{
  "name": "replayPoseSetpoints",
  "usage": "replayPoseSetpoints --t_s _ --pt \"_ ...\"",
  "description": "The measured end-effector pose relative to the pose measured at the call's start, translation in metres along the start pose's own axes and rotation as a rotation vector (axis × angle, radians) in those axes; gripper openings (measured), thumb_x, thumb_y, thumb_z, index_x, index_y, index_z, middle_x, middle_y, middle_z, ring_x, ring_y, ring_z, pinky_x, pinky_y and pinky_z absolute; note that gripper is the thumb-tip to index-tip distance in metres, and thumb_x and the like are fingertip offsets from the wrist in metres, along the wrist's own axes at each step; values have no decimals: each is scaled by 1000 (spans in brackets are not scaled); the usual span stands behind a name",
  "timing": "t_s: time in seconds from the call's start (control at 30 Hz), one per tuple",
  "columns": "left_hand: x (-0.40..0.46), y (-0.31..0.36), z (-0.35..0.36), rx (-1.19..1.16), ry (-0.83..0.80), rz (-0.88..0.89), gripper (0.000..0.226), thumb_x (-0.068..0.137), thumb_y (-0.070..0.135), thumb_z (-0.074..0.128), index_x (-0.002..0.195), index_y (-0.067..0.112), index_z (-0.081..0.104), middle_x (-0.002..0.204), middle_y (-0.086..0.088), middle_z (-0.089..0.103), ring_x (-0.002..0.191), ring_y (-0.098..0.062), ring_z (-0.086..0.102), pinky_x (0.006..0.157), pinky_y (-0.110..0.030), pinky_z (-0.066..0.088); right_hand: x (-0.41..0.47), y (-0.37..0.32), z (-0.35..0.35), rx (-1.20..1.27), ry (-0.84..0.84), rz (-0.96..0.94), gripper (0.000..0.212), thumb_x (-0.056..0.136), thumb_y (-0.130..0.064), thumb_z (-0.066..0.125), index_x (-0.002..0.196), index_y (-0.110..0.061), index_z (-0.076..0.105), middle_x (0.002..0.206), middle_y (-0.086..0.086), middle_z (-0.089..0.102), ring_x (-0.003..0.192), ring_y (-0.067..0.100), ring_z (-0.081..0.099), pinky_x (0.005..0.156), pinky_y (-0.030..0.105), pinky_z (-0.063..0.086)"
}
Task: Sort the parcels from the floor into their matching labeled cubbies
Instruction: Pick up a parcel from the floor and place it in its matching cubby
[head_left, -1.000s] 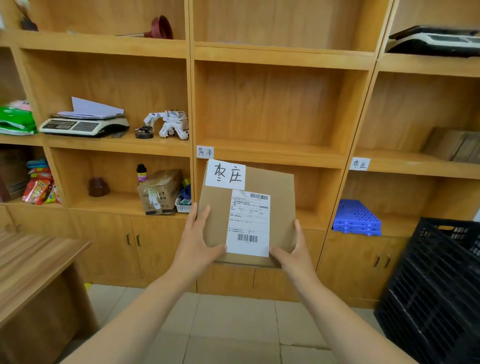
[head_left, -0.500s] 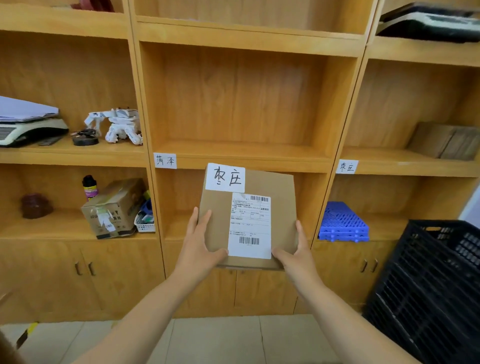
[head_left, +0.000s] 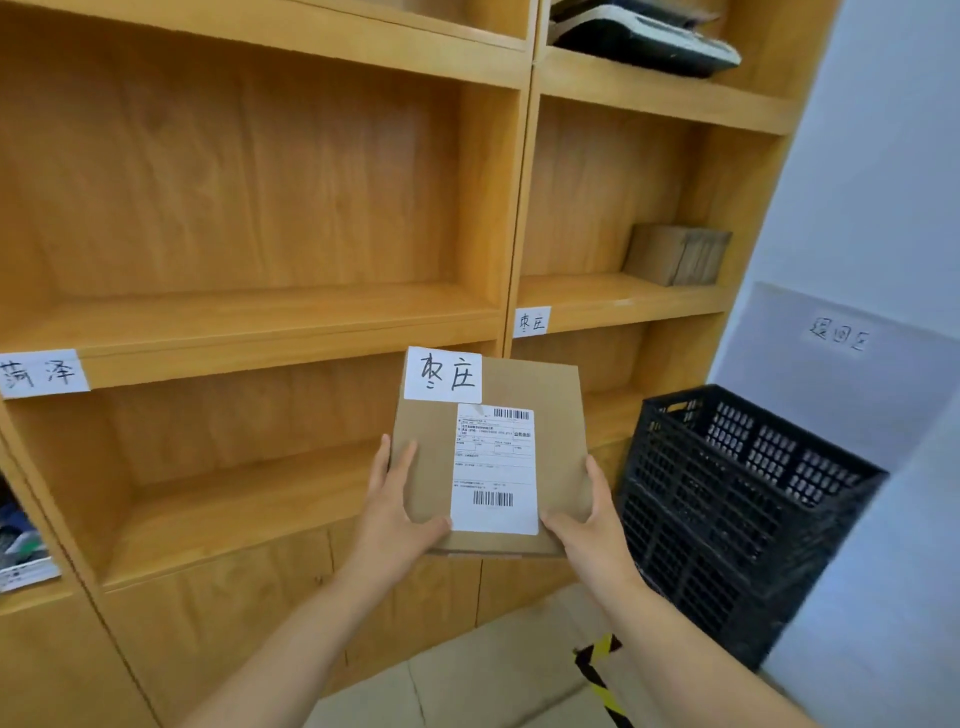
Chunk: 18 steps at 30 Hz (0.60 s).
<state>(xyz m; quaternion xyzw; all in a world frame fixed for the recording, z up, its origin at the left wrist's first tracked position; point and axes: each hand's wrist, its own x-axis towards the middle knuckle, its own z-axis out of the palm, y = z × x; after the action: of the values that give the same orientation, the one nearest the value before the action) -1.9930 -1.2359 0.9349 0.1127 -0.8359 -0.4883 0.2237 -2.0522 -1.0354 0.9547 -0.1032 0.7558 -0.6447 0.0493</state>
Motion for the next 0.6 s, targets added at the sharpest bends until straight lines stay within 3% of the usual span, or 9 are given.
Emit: replayPoseSetpoints --t_s 0.23,0.5,0.6 --pt "57 36 106 -7 -63 44 95 71 9 76 146 26 21 156 15 -5 140 -8 13 112 -33 30 68 27 -94 19 79 29 85 86 -8 64 149 -31 13 143 -4 40 131 18 39 112 43 35" --pt "118 83 225 -28 -47 35 96 72 10 75 147 28 18 155 18 -5 137 -3 10 111 -33 31 164 48 -207 -12 67 -3 83 86 -10 63 147 -37 15 145 -6 39 131 17 39 111 47 36" --pt "137 95 257 -48 -36 26 98 70 11 77 146 29 18 153 22 -4 134 0 10 110 -37 35 196 51 -236 0 27 -8 81 87 -8 60 148 -37 15 143 -9 39 125 13 42 108 41 38"
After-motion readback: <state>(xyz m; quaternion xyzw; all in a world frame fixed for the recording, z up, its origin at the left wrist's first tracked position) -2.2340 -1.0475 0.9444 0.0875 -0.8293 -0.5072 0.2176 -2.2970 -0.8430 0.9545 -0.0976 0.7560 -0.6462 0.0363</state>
